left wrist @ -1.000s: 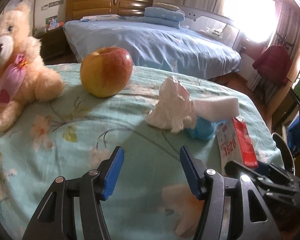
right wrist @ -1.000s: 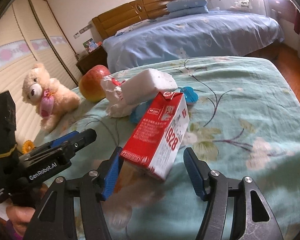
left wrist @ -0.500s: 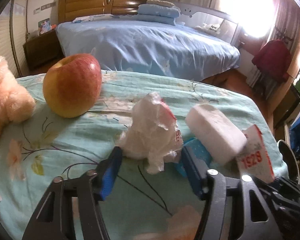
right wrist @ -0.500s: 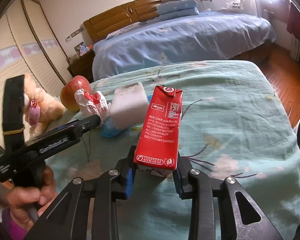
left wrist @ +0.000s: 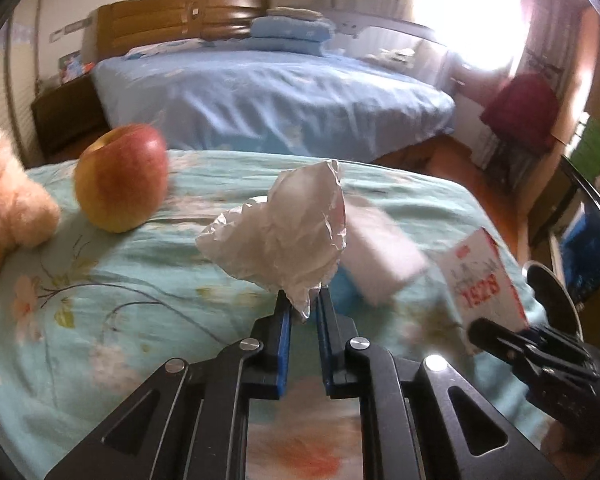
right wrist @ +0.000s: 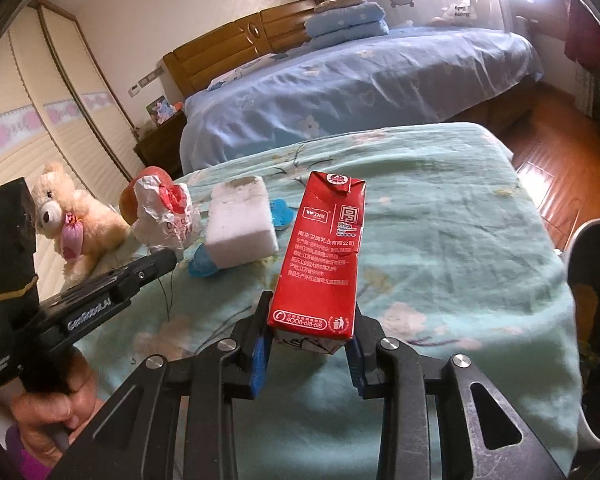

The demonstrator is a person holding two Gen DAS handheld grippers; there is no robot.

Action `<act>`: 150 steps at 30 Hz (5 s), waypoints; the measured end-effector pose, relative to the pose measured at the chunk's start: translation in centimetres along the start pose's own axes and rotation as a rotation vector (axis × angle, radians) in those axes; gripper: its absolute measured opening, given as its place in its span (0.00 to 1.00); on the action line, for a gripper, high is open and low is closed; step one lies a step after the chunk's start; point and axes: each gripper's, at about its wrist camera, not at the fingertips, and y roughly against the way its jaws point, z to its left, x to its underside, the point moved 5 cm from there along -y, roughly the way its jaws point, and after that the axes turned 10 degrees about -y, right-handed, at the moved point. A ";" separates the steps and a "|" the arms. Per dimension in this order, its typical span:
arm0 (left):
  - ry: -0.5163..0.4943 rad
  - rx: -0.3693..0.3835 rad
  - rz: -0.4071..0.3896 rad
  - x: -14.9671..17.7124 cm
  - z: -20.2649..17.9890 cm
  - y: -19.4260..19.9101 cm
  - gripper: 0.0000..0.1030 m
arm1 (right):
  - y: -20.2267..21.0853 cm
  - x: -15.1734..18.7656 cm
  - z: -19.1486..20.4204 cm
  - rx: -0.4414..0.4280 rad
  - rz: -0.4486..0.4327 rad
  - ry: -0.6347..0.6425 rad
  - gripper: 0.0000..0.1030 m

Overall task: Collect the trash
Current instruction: 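Carry the red milk carton and white tissue over the trash bin with both tools, then open both tools to drop the milk carton and tissue into the bin, then move both open tools back over the sponge block and blue brush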

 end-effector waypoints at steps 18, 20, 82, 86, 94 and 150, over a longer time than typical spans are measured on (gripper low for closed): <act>-0.134 0.159 0.040 1.1 -10.1 0.2 0.10 | 7.2 0.5 -6.3 0.055 -0.095 -0.077 0.31; -0.144 0.171 0.042 1.0 -11.0 0.3 0.10 | 7.7 0.6 -7.0 0.063 -0.103 -0.086 0.31; -0.277 0.338 0.069 -0.4 -23.7 -2.1 0.08 | 14.0 0.8 -20.0 0.232 -0.170 -0.209 0.32; -0.282 0.338 0.075 -0.5 -24.0 -2.6 0.08 | 13.9 0.6 -20.4 0.235 -0.168 -0.215 0.32; -0.286 0.337 0.091 -0.8 -24.1 -3.3 0.08 | 13.5 0.3 -21.3 0.239 -0.155 -0.230 0.32; 0.015 0.058 0.043 3.8 -6.2 4.3 0.61 | 6.3 0.2 -6.6 0.048 -0.059 0.022 0.84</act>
